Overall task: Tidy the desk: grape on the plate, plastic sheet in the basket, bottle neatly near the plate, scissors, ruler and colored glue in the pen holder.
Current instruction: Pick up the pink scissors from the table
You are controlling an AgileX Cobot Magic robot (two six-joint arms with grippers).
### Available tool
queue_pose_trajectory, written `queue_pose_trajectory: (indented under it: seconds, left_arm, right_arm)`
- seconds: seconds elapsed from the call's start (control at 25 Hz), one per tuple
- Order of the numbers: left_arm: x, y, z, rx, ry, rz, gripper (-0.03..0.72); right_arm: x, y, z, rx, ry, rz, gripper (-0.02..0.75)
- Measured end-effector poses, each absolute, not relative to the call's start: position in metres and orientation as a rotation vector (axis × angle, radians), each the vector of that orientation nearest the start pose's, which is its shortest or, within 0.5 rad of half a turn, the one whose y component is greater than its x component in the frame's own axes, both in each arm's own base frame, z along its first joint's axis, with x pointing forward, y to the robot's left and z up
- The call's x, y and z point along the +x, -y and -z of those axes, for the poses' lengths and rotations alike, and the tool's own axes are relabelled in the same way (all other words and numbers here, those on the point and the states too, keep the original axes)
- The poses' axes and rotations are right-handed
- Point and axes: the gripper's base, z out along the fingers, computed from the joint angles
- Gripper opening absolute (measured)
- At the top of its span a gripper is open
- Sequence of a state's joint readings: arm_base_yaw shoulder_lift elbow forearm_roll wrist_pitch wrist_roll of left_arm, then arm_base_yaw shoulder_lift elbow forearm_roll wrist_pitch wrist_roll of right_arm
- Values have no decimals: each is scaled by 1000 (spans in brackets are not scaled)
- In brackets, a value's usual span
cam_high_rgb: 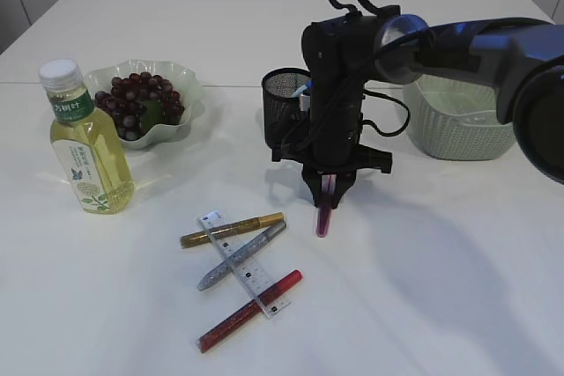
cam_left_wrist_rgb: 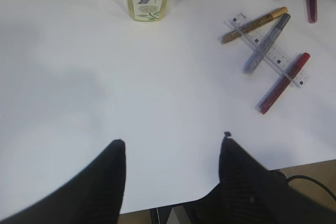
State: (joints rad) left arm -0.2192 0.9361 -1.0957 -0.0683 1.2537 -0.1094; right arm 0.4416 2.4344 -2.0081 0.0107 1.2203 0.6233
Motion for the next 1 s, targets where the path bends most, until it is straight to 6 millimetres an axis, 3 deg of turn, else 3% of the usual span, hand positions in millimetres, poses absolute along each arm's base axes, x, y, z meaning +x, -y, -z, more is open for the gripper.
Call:
queue_pose_trajectory:
  seconds: [1.0]
  left_arm:
    - [145, 37, -379, 139, -2584, 200, 415]
  right_arm:
    - [439, -210, -124, -39, -3131, -43, 186]
